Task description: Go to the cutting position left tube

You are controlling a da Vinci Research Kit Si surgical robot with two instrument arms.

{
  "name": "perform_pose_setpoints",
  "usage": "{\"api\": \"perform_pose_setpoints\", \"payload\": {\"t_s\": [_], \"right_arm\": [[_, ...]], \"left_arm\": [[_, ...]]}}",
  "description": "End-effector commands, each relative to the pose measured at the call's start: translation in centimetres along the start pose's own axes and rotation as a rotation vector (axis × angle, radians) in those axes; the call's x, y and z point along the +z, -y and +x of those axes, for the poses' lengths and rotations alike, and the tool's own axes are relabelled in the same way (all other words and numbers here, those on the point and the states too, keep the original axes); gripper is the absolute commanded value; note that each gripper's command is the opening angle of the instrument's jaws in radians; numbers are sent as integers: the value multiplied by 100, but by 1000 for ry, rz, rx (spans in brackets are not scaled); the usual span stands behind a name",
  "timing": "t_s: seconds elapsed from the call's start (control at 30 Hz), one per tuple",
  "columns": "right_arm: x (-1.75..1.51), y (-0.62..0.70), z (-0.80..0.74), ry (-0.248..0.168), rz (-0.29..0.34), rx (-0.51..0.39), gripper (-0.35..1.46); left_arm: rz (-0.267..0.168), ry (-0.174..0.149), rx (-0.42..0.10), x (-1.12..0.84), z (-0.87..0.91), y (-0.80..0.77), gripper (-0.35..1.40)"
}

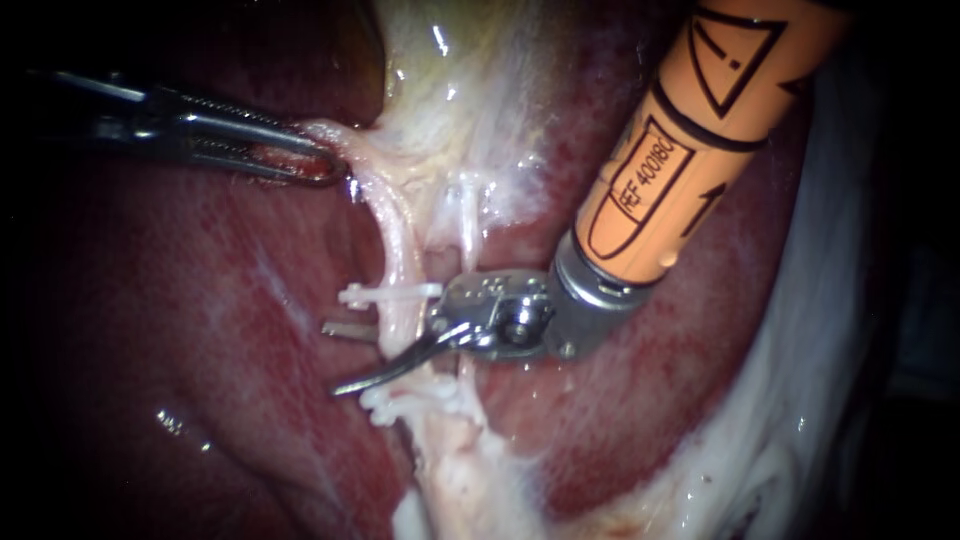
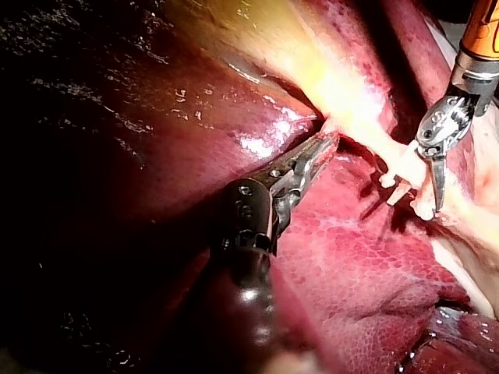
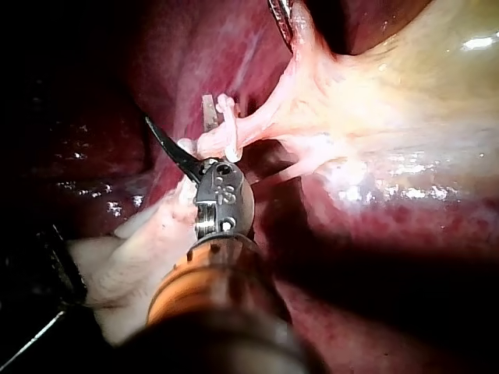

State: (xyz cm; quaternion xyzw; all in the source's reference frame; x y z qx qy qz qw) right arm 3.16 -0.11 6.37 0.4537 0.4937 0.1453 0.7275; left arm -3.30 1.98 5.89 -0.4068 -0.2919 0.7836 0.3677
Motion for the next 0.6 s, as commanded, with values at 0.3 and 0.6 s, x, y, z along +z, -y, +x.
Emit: {"api": "perform_pose_setpoints", "payload": {"t_s": [0.3, 0.6], "right_arm": [[3, 26, 19, -24, 22, 0, 122], [2, 23, 18, -24, 21, 0, 123]], "left_arm": [[-1, 0, 0, 0, 0, 0, -35], [-1, 0, 0, 0, 0, 1, -35]]}}
